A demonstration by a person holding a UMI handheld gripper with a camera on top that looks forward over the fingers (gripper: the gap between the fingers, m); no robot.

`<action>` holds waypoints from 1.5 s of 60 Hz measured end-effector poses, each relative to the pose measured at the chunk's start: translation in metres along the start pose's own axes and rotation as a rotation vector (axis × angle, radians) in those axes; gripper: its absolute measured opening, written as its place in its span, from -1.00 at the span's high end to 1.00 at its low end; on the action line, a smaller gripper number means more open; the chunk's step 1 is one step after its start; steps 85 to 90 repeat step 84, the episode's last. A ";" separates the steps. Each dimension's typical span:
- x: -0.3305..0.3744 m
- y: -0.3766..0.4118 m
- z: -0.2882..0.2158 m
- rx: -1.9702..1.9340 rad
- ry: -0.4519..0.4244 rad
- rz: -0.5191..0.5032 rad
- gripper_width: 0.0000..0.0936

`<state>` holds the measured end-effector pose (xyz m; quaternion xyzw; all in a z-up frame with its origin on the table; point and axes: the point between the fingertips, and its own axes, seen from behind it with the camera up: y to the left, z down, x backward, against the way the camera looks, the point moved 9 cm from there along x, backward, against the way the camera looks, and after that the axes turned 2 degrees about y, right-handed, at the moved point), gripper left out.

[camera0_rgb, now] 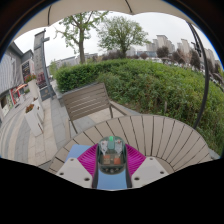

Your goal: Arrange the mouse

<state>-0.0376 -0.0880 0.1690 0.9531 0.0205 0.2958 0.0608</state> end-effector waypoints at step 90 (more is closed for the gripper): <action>0.231 0.087 0.089 0.014 0.261 0.228 -0.82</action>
